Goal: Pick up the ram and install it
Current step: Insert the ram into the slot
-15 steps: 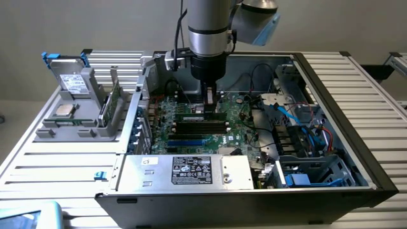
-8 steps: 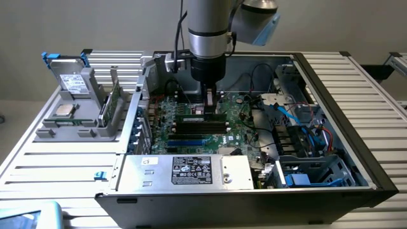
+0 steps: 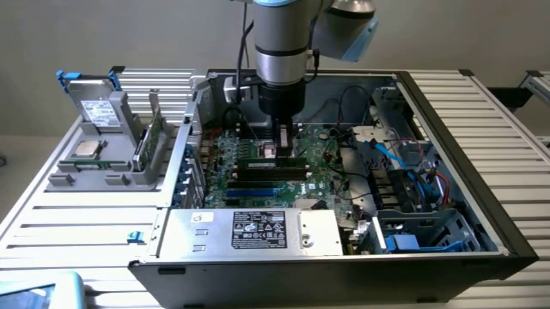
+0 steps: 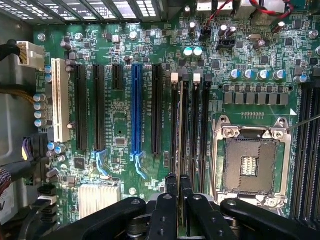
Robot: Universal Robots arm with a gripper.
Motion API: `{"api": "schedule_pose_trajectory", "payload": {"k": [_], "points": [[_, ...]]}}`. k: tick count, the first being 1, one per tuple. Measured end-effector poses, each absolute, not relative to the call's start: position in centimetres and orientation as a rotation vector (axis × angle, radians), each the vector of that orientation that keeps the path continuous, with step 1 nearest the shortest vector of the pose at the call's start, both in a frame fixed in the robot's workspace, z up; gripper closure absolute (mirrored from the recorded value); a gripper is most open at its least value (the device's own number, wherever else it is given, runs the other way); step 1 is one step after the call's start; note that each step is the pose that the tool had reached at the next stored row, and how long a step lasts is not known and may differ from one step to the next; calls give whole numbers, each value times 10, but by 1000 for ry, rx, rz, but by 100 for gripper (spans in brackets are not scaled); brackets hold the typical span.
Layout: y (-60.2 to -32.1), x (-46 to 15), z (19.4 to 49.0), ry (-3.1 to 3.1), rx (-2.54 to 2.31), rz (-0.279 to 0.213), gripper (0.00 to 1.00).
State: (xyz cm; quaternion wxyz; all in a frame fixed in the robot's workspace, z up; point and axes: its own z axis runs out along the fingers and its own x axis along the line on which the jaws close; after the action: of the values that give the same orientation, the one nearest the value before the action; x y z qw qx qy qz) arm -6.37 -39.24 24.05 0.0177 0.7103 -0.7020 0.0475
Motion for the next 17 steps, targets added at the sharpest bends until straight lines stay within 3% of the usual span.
{"api": "schedule_pose_trajectory", "payload": {"k": [17], "points": [[-394, -63, 230, -2181, 2205, 149, 86]]}}
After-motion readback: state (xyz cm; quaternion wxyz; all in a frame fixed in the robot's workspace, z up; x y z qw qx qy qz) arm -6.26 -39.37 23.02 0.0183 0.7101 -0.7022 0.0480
